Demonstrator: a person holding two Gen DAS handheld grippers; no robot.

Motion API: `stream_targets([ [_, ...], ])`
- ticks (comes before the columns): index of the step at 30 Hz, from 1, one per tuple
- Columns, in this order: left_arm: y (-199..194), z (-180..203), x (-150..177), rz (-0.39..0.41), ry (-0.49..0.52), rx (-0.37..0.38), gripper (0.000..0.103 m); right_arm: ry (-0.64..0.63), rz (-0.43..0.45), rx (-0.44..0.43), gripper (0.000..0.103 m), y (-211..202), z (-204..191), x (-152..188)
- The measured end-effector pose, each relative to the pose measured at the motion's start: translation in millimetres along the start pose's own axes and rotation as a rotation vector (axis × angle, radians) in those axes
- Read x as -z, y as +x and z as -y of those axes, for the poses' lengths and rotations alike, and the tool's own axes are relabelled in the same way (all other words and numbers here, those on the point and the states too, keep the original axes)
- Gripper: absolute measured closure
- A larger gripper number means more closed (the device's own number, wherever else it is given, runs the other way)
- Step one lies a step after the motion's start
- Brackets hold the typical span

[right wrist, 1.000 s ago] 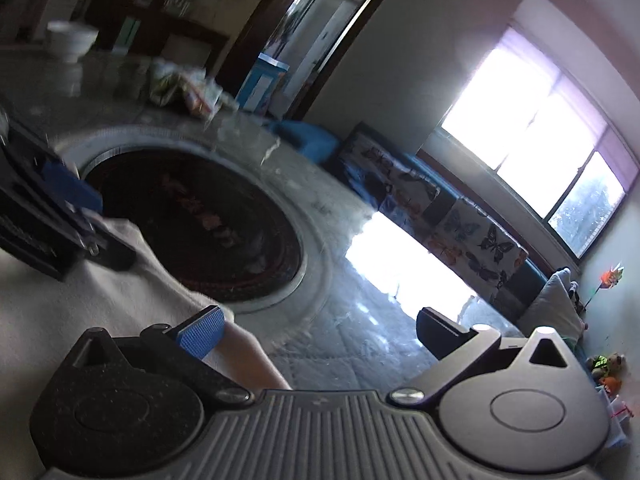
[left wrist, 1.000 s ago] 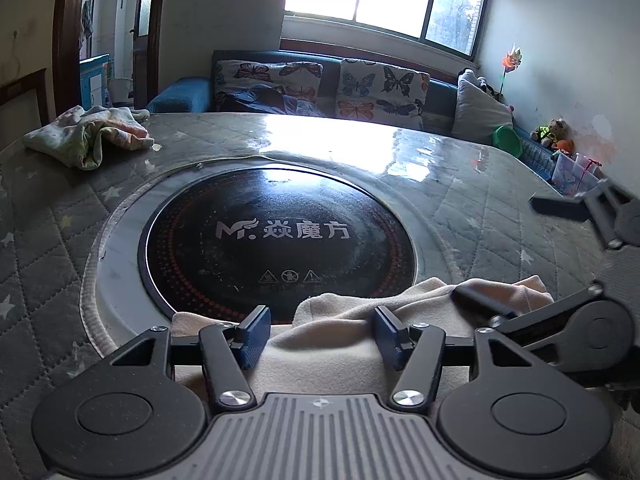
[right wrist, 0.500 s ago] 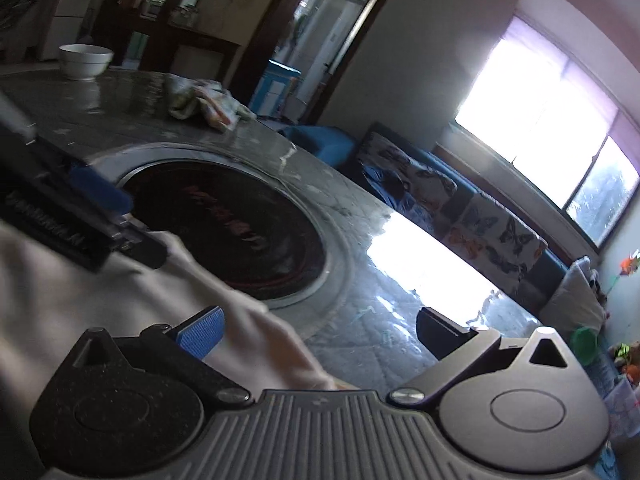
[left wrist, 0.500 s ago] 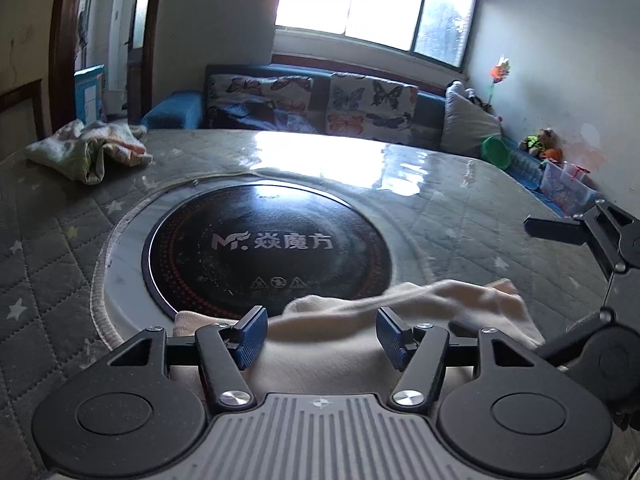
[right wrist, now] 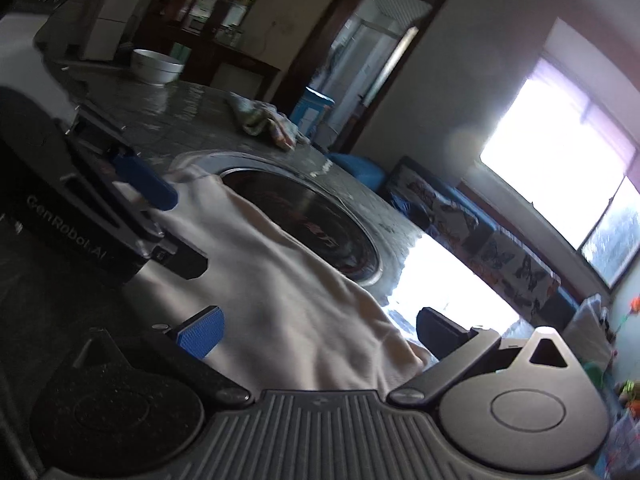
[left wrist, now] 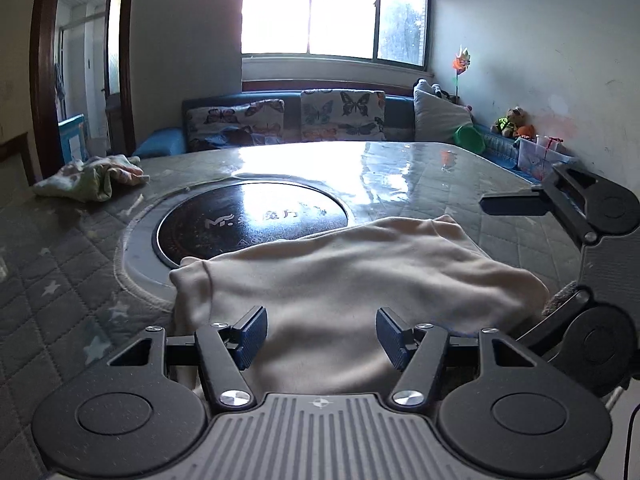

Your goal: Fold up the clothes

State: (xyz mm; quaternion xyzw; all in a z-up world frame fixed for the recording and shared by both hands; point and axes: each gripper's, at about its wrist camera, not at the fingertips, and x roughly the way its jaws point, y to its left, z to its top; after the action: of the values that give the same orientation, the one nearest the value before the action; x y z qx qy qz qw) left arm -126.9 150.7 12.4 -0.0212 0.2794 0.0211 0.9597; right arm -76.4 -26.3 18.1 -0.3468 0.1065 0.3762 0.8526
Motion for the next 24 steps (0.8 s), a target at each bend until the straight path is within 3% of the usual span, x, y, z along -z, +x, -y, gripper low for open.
stream_targets([
  [6,-1.7,1.4,9.8,-0.011,0.009,-0.014,0.039,-0.096,0.049,0.039,0.0,-6.4,-18.8,1.5],
  [12,-1.0,1.4,14.4,-0.012,0.011,-0.021,0.038,-0.137,0.064,0.022,0.0,-5.0,-28.0,3.4],
  [24,-0.9,1.0,17.4,-0.013,0.016,-0.024,0.035,-0.04,0.001,0.13,0.0,-15.9,-1.4,24.2],
])
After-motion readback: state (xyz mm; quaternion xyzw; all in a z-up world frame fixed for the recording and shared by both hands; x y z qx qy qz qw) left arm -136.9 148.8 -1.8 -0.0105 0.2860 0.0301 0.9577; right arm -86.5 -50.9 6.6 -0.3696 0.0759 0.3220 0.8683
